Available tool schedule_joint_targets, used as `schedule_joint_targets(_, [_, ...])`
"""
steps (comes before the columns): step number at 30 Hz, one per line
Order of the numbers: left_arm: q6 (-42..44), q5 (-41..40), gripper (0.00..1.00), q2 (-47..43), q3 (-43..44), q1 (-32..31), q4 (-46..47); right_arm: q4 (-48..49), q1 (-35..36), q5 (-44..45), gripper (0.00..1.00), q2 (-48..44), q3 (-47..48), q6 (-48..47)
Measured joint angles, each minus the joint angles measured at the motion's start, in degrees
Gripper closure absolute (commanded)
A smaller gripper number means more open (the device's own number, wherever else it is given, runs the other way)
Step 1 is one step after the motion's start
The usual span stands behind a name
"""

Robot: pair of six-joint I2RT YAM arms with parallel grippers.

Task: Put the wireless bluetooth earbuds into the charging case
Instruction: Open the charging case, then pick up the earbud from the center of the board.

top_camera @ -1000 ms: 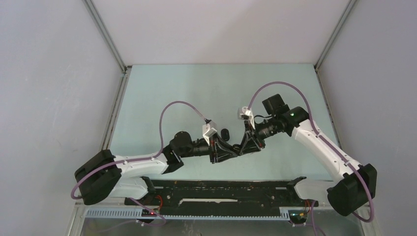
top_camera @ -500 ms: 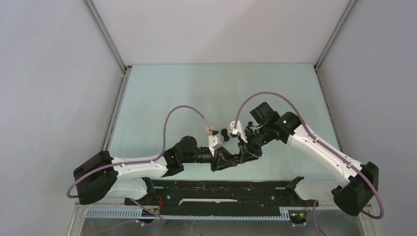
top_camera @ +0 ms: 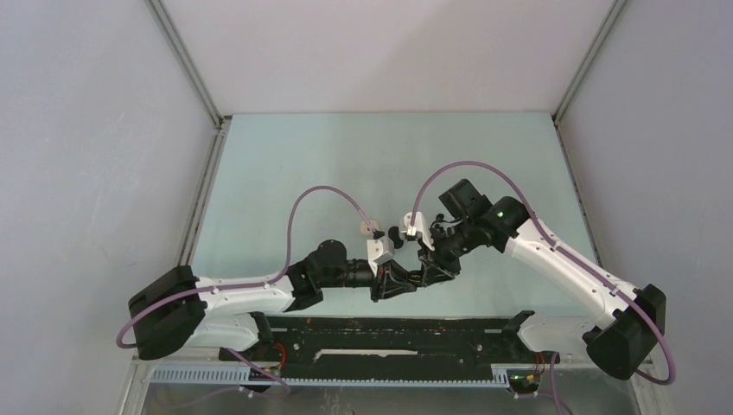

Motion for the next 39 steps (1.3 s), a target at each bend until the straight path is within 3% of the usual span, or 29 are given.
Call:
schedule_joint_targets(8, [1.1,-1.0,1.0,-1.2,-0.7,0.0,0.4,1.0,-0.5,-0.2,0.63,0.2,0.3,2.2])
schedule_joint_targets(12, [1.8,-2.1,1.0,-1.8,-1.8,0.0,1.8,1.0,-4.6,-4.2,0.59,2.0,0.7,4.4])
schedule_joint_targets(19, [2.1,-2.8,1.0,-1.9,-3.7,-0.5,2.3,-0.9,-13.2,-14.1,0.56,9.2,3.6,5.2])
schedule_joint_targets(28, [1.9,-3.2,1.0,-1.9,-4.7,-0.6,4.6,-2.0,-18.3,-20.8,0.55,10.6,5.1,6.2])
schedule_joint_targets(34, [1.0,-4.0,1.0,-2.0,-5.1,-0.6,5.2,-0.3,-26.1,-19.9,0.52,8.7,5.1,7.7])
schedule_joint_targets(39, [0.3,-5.0,1.0,-3.8,-5.1,-0.6,5.1,9.6,-31.6,-9.6,0.52,0.2,1.9,11.9])
